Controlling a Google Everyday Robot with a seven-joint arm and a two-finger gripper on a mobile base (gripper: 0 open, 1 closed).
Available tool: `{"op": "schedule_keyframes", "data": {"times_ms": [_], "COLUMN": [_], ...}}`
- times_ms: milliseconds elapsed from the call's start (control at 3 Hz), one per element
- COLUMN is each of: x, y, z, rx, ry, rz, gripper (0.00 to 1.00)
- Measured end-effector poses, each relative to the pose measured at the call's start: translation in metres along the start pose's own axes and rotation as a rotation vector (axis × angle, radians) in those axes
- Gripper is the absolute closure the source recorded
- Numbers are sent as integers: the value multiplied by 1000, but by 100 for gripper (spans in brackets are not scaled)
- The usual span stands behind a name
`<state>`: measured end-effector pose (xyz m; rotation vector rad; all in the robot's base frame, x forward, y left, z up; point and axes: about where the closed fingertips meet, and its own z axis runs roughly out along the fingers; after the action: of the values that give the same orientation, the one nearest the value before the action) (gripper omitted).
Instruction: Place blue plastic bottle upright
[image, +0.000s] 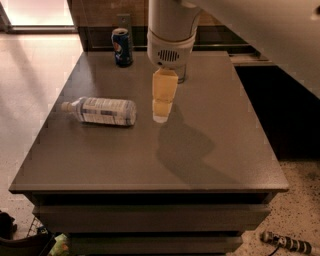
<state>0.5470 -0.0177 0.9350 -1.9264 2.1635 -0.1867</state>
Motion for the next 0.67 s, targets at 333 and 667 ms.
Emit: {"op": "schedule_keyframes", "data": {"times_ms": [333, 667], "x": [-58, -58], "y": [1, 1], "z": [18, 18], "rx": [-14, -14], "ry": [-13, -13], "rz": [-41, -41], "gripper": [0, 0]}}
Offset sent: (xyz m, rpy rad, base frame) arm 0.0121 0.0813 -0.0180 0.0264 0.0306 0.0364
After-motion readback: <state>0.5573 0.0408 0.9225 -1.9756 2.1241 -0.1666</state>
